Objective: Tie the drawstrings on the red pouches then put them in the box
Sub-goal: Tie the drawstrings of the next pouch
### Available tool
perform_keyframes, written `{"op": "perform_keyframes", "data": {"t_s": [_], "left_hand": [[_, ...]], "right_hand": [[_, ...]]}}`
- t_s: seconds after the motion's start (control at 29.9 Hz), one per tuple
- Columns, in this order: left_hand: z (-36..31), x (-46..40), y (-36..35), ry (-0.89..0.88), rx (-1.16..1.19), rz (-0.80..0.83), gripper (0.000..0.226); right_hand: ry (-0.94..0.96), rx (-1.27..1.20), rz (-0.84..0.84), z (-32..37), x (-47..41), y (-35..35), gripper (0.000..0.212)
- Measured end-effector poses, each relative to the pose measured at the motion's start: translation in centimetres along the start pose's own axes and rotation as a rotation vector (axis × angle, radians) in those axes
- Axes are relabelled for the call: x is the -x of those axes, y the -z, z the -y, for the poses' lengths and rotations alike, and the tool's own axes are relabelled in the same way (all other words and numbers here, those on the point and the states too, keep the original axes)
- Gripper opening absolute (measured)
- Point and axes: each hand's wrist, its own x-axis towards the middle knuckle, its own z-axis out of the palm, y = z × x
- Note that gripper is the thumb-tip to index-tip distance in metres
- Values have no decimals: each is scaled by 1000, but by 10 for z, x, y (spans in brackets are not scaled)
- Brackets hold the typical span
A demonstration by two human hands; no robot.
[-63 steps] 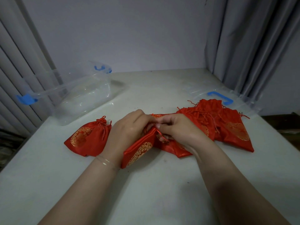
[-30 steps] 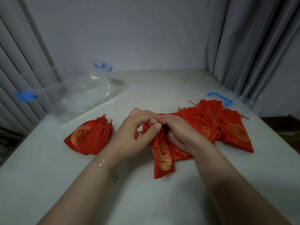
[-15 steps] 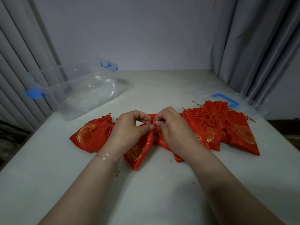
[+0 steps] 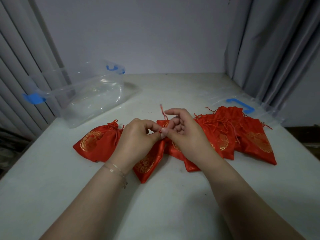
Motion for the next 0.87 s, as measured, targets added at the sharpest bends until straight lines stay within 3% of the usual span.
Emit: {"op": "perform_keyframes", "data": {"t_s": [0.07, 0.2, 0.37, 0.54, 0.6, 0.77, 0.87], "left_hand": [[-1, 1, 1, -5, 10, 12, 7], [-2, 1, 4, -27, 77, 40, 10], [-4, 1, 7, -24, 226, 91, 7], [-6, 3, 11, 57, 532, 153, 3], [-7, 3, 12, 90, 587, 166, 4], [-6, 3, 8, 173, 606, 122, 6], [-2, 0, 7, 238, 603, 79, 10]], "right_hand": [[-47, 8, 29, 1, 0, 1, 33], [-144, -75, 12, 2, -1, 5, 7], [17, 151, 58, -3, -2, 9, 28], [-152, 92, 213, 1, 1, 6, 23], [-165, 65, 200, 3, 2, 7, 23], [-9, 306, 34, 2, 1, 10, 3], [77, 293, 5, 3, 3, 8, 15]]}}
